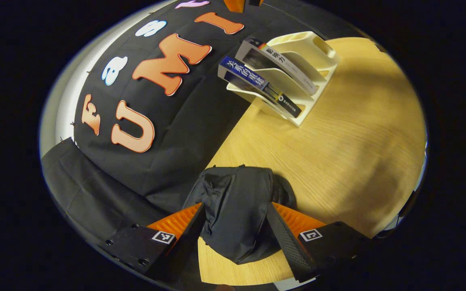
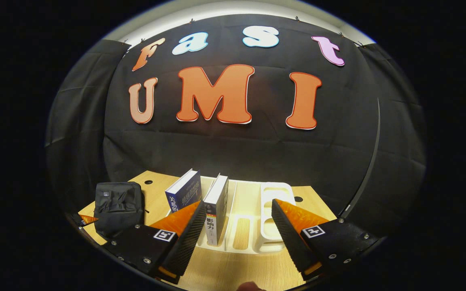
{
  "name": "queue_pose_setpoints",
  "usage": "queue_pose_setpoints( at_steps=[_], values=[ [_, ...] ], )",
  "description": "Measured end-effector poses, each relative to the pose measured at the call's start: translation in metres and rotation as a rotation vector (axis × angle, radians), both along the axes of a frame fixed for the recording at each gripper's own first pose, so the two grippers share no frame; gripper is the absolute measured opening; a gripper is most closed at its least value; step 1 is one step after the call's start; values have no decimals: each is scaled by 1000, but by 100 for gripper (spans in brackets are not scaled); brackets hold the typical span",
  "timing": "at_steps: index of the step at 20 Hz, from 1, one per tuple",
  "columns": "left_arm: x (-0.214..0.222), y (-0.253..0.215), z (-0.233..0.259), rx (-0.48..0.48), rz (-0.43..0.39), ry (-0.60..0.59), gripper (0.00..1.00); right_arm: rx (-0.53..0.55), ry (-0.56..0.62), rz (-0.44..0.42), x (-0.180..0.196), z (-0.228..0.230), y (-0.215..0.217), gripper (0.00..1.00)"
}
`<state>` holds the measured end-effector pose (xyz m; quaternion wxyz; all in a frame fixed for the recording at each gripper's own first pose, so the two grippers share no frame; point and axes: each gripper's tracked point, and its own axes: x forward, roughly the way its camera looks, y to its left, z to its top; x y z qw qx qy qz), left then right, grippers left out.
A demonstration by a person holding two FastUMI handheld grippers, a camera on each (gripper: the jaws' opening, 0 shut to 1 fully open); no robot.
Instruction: Open the schoolbag, grab two books from the bookshelf and put them into the schoolbag.
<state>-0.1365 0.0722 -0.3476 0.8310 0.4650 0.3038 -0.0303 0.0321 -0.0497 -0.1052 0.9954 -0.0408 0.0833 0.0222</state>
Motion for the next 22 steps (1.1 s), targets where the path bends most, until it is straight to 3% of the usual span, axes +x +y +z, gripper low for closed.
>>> queue_pose_setpoints(
  at_steps=[5,13,15,16,17,18,19,22],
  values=[
    [-3,22,-29,68,55,61,96,-3,0,6,2,-2,1,97],
    [36,45,-28,104,73,74,92,-12,4,3,8,1,5,97],
    [41,45,-27,88,60,95,76,-17,9,1,10,3,7,98],
    [46,45,-27,80,45,104,79,-19,12,0,11,4,9,98],
    [46,46,-27,67,38,124,55,-21,14,-2,12,7,11,98],
    [49,44,-27,47,29,145,61,-25,21,-6,14,8,12,98],
    [50,45,-24,22,22,169,39,-27,29,-2,16,9,16,98],
    [58,47,-12,-48,9,218,17,-42,55,-3,20,13,26,97]
  ],
)
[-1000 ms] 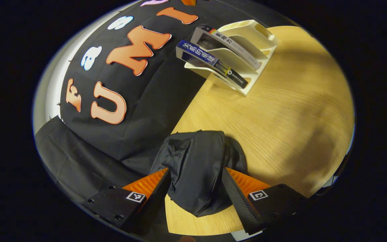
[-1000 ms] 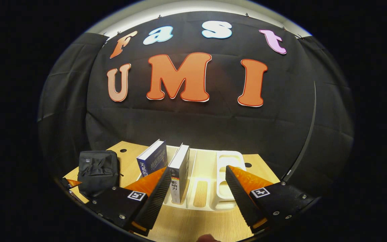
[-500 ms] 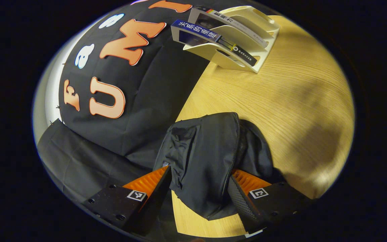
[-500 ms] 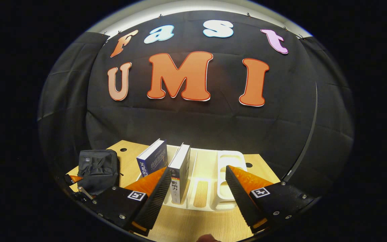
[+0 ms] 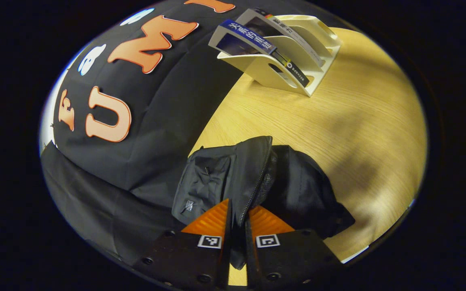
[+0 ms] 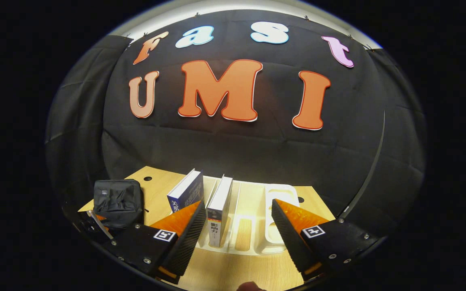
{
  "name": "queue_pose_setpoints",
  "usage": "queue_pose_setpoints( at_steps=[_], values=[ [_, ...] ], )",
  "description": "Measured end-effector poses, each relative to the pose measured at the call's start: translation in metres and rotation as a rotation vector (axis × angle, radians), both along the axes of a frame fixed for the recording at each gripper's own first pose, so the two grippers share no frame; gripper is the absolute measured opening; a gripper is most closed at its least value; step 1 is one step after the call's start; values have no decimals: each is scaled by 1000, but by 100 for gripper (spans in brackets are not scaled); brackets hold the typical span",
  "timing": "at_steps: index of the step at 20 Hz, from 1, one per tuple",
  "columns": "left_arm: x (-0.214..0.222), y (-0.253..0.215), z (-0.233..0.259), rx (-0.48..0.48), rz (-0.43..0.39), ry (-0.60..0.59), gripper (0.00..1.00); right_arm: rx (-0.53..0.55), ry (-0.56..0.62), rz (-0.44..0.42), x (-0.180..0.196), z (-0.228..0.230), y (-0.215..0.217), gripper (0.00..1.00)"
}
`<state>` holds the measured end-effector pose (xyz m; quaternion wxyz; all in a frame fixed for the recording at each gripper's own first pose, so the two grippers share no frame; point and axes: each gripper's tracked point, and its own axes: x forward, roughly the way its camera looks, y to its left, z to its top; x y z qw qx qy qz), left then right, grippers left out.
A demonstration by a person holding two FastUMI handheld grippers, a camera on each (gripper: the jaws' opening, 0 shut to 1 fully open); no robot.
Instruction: Open the schoolbag, grab two books from the bookshelf and put them into the schoolbag.
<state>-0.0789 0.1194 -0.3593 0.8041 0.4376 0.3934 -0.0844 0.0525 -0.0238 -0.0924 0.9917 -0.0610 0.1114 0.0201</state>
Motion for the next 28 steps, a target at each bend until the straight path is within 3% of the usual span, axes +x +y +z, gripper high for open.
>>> queue_pose_setpoints(
  at_steps=[2,6,15,24,28],
  values=[
    [7,7,13,-52,5,24,8,-23,21,-3,3,3,9,97],
    [32,21,40,-147,8,70,7,-54,41,13,13,18,35,98],
    [83,35,108,-291,-104,153,7,-233,192,40,47,14,90,98],
    [107,55,143,-409,-124,326,5,-134,486,26,86,-4,110,100],
    [117,58,151,-412,-146,374,5,-99,626,33,105,-20,120,100]
  ],
)
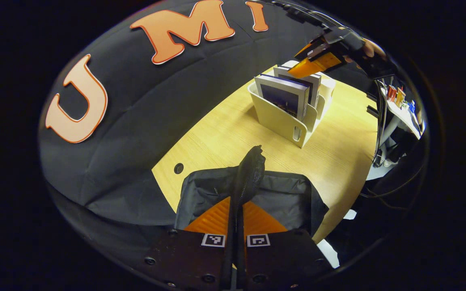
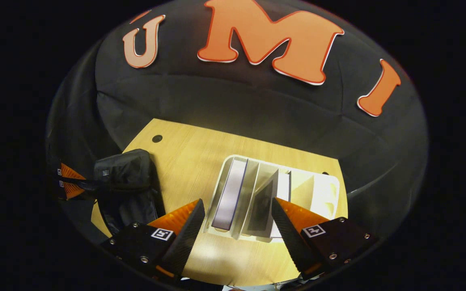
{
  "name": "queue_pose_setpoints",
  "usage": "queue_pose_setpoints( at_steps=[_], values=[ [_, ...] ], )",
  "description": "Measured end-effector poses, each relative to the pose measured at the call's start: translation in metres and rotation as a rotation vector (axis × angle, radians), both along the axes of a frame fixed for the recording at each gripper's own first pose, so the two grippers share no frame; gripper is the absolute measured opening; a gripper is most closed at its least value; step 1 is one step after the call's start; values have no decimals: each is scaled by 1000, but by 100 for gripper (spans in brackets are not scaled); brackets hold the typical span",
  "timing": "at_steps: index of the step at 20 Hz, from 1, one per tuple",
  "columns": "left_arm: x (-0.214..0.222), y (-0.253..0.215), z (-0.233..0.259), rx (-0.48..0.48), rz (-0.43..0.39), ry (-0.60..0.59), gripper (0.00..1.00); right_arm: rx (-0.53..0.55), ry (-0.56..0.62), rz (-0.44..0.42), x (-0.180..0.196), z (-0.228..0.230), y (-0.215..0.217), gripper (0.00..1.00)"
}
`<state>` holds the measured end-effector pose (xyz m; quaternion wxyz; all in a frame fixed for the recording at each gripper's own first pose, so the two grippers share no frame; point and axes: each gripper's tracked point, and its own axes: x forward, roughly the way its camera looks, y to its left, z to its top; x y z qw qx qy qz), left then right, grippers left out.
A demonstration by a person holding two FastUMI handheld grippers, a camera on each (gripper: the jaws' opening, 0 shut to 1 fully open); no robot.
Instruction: Open the schoolbag, grab two books from the bookshelf and put them into the schoolbag.
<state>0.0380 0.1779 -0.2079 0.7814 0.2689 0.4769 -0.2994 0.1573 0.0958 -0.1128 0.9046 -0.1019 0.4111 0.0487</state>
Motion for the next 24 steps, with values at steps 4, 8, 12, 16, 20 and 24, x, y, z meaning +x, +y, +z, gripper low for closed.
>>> queue_pose_setpoints(
  at_steps=[4,8,12,16,20,24],
  values=[
    [1,-2,-3,-2,-25,26,5,98,159,-43,11,-14,12,98],
    [1,-2,-5,0,-21,44,6,116,269,-102,26,-39,14,91],
    [-2,-4,-7,1,-24,60,5,114,332,-169,42,-60,8,75],
    [1,-8,-9,4,-27,70,6,82,384,-224,41,-80,1,53],
    [-3,-8,-11,-6,-19,81,5,65,405,-271,37,-82,-3,37],
    [-8,-8,-13,-15,-17,83,6,81,375,-277,21,-63,-3,33]
  ],
)
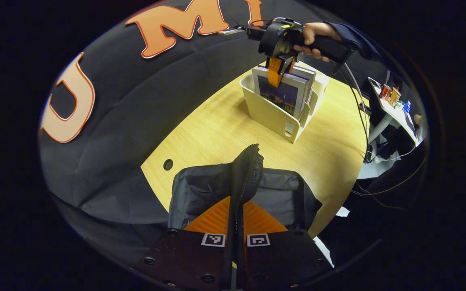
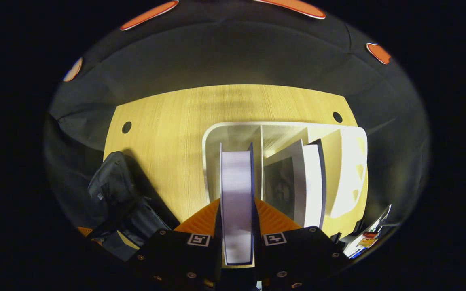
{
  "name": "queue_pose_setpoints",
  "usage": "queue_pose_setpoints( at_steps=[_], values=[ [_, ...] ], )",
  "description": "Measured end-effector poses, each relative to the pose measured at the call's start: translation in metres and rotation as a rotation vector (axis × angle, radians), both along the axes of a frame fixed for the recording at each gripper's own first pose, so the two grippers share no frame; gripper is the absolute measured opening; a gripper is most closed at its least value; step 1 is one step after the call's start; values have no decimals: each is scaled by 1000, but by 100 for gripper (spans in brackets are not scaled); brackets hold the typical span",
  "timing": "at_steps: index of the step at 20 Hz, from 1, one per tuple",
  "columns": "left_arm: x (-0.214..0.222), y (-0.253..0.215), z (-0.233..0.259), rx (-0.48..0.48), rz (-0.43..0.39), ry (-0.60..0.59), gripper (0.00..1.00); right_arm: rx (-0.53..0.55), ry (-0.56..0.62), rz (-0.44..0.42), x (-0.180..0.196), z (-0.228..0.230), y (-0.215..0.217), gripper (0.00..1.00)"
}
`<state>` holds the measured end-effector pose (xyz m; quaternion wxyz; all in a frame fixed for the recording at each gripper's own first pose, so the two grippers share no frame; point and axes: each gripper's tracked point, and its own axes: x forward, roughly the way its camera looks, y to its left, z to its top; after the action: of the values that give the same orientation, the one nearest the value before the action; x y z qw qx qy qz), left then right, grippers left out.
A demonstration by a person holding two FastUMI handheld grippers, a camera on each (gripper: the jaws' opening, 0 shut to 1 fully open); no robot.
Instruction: Open the schoolbag, grab two books from the bookshelf and put them into the schoolbag.
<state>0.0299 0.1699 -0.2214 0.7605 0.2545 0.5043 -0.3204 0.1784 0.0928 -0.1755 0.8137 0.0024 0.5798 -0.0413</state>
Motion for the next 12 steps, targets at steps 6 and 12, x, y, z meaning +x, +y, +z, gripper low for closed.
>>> queue_pose_setpoints(
  at_steps=[6,12],
  values=[
    [-1,-1,-5,3,-33,5,6,25,-63,-21,-54,38,-11,24],
    [-7,-4,-12,-3,-50,10,5,91,-97,-50,-143,55,-9,31]
  ],
)
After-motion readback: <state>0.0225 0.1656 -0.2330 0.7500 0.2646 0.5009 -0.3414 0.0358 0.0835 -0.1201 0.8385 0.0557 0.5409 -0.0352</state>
